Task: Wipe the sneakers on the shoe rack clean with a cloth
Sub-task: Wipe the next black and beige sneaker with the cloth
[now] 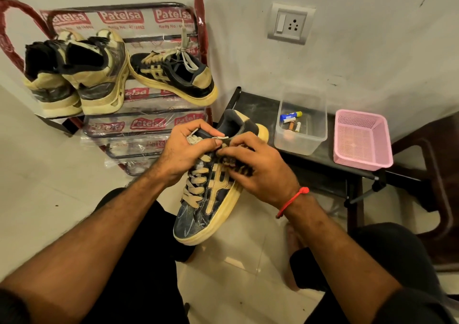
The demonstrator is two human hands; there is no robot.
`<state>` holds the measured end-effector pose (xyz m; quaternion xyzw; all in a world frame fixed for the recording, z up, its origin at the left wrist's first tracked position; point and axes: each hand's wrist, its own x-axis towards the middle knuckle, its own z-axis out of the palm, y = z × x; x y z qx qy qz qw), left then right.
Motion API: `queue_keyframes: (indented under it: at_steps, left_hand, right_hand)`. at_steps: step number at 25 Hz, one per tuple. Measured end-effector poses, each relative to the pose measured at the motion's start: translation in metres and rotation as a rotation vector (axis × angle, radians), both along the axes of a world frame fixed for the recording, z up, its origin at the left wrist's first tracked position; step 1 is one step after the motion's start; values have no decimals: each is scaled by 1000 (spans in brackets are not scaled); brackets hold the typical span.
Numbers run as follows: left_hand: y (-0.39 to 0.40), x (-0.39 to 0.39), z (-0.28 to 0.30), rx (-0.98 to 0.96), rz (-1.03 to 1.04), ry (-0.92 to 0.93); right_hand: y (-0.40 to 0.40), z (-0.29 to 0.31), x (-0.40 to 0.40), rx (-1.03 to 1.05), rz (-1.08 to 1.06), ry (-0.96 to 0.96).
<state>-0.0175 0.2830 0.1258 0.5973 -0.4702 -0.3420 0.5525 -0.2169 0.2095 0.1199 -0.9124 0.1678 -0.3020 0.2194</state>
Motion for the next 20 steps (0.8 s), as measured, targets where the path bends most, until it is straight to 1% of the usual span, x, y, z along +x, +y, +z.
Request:
queue_keyframes:
  at_steps: [1, 3, 4, 5, 8, 9, 11, 12, 13, 15, 16, 19, 20]
  left_hand:
    - [-2, 0, 0, 6, 4, -3]
    - [-4, -2, -2, 19, 32, 15]
    - [-4, -3, -3, 26, 42, 37]
    - [-4, -3, -4, 29, 50, 53]
    - [-6, -2, -7, 46, 81, 58]
    - [-7, -4, -7, 57, 91, 40]
    - [-10, -9, -5, 61, 119, -19]
    - [-11, -11, -5, 63, 135, -40]
    - [-11, -11, -4, 65, 142, -51]
    - [-10, -7, -4, 72, 119, -68]
    - [-10, -7, -3, 77, 96, -82]
    - [-10, -10, 0, 66, 76, -123]
    - [-10, -11, 1, 61, 74, -130]
  right_hand:
    - [-5, 0, 1, -2, -9, -4]
    - [-21, 2, -3, 86, -221, -78]
    - [-23, 3, -5, 112, -293, -97]
    - [-19, 3, -6, 100, -273, -91]
    - [-1, 1, -2, -24, 23, 50]
    - [-5, 3, -1, -27, 24, 47]
    - [-13, 7, -1, 30, -116, -27]
    - [-12, 8, 0, 30, -144, -37]
    - [-6, 8, 1, 5, -96, -16]
    - [4, 7, 2, -44, 71, 64]
    - [0, 6, 1, -48, 83, 80]
    - [-12, 8, 1, 16, -129, 7]
    - [-11, 7, 2, 4, -143, 3]
